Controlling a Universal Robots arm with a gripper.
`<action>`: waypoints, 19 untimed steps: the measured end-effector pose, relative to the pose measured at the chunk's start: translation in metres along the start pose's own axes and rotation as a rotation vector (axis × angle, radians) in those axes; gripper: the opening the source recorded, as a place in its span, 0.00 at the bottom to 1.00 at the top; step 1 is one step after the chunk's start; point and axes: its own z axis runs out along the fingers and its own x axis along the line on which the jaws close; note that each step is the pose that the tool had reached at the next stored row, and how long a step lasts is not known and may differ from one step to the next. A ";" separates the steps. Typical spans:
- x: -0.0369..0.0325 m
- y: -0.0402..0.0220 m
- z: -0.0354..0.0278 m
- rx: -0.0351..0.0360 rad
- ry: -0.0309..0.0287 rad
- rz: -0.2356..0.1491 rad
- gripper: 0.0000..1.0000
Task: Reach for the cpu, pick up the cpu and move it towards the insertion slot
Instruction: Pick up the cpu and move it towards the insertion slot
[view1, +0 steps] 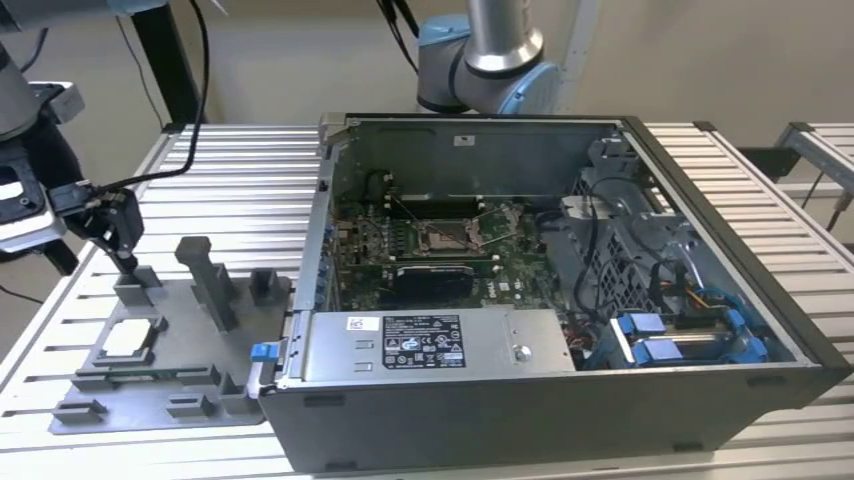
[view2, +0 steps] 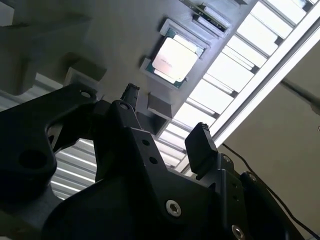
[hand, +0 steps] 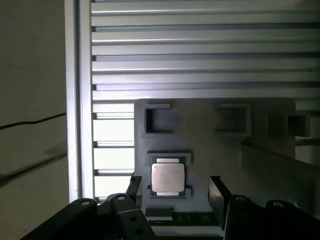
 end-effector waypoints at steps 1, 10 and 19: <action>0.0001 -0.0003 0.0014 0.0001 0.0000 0.000 1.00; -0.0001 -0.0054 0.0152 0.0000 0.0000 0.000 1.00; 0.0000 -0.0093 0.0253 0.0001 0.0001 0.000 1.00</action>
